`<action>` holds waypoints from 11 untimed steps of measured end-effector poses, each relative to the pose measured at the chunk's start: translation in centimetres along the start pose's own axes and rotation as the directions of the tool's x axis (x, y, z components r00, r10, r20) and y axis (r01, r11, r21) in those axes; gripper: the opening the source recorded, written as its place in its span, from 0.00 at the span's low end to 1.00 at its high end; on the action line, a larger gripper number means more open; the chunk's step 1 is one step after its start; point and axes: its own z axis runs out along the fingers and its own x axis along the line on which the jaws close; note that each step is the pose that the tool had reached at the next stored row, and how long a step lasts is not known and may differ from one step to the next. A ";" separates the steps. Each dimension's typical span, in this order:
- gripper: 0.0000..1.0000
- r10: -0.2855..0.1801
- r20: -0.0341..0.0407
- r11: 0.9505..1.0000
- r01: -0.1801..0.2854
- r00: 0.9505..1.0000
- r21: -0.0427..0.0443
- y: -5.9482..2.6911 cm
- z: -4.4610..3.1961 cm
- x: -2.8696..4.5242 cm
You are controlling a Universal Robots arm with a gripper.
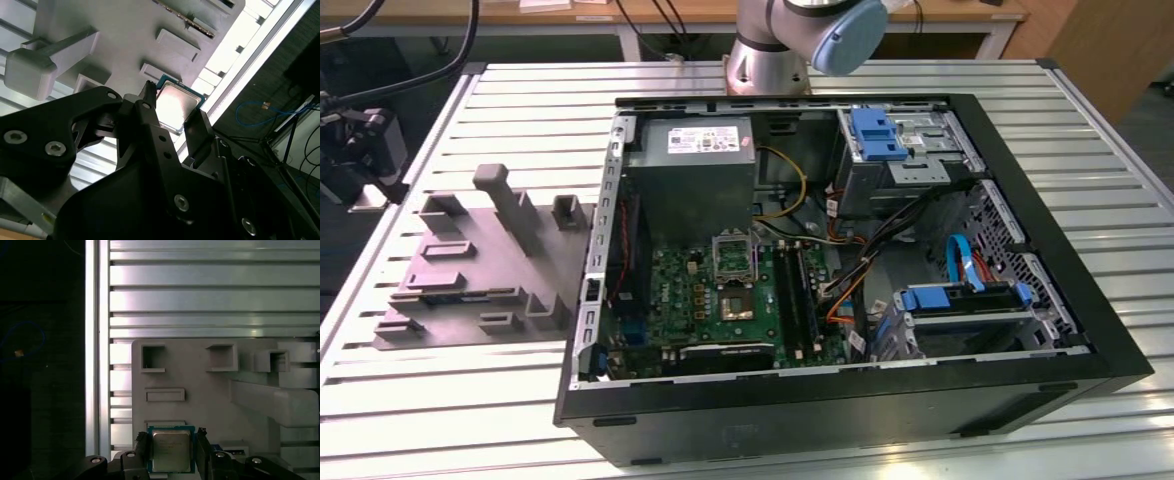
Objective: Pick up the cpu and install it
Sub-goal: 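Pick up the cpu and move it towards the insertion slot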
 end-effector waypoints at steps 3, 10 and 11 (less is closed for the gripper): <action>0.47 0.000 0.000 1.000 0.000 1.000 0.000 0.00 -0.02 0.00; 0.47 0.000 -0.001 1.000 0.000 1.000 0.000 0.00 -0.09 0.00; 0.47 0.000 -0.001 1.000 0.000 1.000 0.000 0.00 -0.15 0.00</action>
